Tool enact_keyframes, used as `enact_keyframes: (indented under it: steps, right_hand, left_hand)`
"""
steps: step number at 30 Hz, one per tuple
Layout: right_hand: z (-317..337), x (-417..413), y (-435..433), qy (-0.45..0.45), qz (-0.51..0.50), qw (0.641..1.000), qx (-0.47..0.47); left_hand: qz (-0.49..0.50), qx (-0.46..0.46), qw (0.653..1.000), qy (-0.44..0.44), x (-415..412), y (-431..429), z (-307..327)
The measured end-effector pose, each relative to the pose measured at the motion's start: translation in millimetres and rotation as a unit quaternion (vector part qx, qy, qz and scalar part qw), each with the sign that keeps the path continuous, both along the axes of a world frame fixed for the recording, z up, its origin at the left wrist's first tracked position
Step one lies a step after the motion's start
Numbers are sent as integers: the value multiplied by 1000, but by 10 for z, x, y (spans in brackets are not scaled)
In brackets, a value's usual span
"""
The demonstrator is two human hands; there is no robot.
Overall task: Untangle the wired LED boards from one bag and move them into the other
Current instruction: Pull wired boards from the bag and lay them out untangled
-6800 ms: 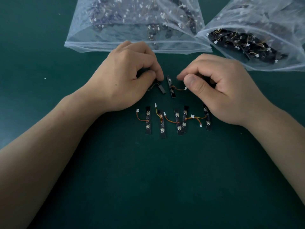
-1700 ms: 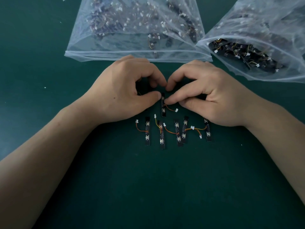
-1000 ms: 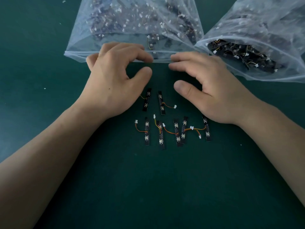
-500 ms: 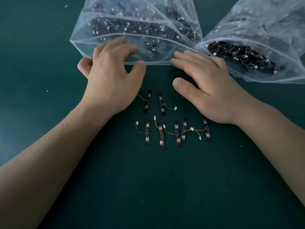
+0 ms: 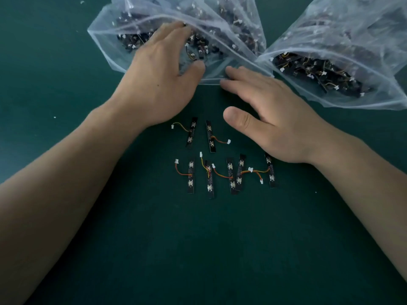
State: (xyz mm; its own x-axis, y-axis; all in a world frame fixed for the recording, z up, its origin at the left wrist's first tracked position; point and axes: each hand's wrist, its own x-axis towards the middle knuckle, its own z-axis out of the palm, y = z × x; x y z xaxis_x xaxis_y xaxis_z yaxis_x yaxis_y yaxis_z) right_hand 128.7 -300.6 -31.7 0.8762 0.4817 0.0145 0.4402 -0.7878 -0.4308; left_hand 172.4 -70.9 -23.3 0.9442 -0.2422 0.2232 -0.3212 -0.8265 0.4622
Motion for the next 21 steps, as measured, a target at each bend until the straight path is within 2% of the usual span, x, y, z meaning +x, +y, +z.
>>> enact_keyframes:
  steps: [3, 7, 12, 14, 21]
  right_hand:
    - [-2, 3, 1, -4, 2, 1000, -3]
    - [-4, 26, 7, -8, 6, 1000, -7]
    - [-18, 31, 8, -11, 13, 1000, -5]
    - [-18, 29, 9, -14, 11, 1000, -3]
    - [-29, 10, 4, -19, 2, 1000, -6]
  left_hand:
    - [-59, 40, 997, 22, 96, -16, -45]
    - [-83, 96, 992, 17, 112, -20, -133]
    - [-68, -13, 998, 0, 95, 39, -118]
    - [-55, -28, 998, 7, 86, 48, -105]
    - [-66, 105, 992, 37, 75, -22, -117]
